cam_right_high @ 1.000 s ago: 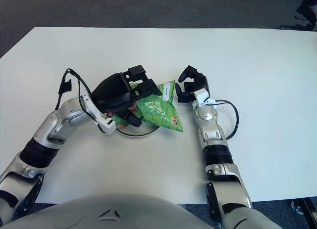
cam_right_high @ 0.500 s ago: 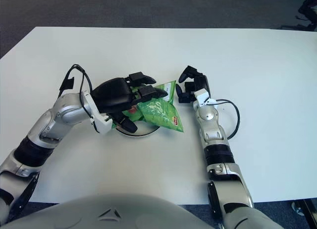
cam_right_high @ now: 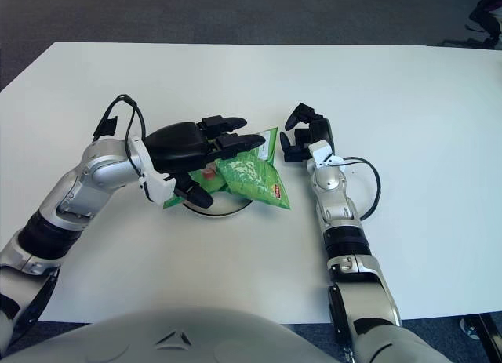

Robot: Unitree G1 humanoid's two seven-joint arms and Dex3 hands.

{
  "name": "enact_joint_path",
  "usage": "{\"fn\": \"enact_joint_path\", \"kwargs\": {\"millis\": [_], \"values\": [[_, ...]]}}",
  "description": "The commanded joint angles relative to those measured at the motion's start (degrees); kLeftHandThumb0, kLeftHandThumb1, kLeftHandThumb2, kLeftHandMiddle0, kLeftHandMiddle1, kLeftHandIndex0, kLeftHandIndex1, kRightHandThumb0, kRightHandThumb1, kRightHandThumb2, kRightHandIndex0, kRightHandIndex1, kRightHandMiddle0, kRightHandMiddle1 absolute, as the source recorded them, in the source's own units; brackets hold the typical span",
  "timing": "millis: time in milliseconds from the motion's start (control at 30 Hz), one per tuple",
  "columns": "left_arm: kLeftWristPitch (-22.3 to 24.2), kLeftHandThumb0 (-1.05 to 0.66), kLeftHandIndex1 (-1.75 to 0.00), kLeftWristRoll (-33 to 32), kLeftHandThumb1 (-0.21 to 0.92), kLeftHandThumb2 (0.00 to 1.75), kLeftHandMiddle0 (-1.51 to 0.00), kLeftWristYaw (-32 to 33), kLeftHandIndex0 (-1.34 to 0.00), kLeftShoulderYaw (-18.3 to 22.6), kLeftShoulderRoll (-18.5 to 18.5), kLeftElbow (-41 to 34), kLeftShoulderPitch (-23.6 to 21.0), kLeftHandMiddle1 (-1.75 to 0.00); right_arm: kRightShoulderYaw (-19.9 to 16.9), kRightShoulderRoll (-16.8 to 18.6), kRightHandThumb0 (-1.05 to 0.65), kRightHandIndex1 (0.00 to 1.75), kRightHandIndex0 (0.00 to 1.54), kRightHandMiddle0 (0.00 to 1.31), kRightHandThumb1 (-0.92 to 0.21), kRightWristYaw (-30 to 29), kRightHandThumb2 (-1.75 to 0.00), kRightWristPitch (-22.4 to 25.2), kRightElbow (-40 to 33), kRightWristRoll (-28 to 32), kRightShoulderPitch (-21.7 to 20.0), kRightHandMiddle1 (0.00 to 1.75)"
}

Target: Put the snack into the plate.

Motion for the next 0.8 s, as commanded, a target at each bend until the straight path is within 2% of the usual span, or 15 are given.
{"fn": "enact_joint_path", "kwargs": {"millis": [0, 267, 533, 767], "values": [[0.6, -1.05, 0.0, -2.0, 0.92, 0.61, 0.0, 1.2, 0.0, 2.8, 0.5, -0.3, -0.7, 0.0, 0.6, 1.2, -0.56, 1.75, 1.32, 0.76, -0.14, 1.4, -1.53, 3.7, 3.6, 0.0, 5.3, 1.75], [2.1, -1.05, 0.0, -1.8, 0.92, 0.52, 0.0, 3.3, 0.0, 6.5, 0.7, -1.5, 0.1, 0.0, -0.7, 2.1, -0.55, 1.75, 1.34, 0.75, -0.16, 3.3, -1.51, 3.5, 3.1, 2.9, 5.3, 1.75], [2.3, -1.05, 0.0, -2.4, 0.92, 0.43, 0.0, 4.7, 0.0, 8.3, 0.7, -1.3, 0.1, 0.0, -0.9, 2.1, -0.54, 1.75, 1.33, 0.73, -0.18, 4.7, -1.48, 4.7, 0.9, 3.7, 6.1, 1.75], [3.8, -1.05, 0.0, -3.1, 0.92, 0.44, 0.0, 5.4, 0.0, 9.9, 0.6, -1.4, 0.8, 0.0, -0.6, 1.6, -0.53, 1.75, 1.34, 0.72, -0.2, 5.7, -1.47, 5.4, -0.2, 3.0, 6.4, 1.75]]}}
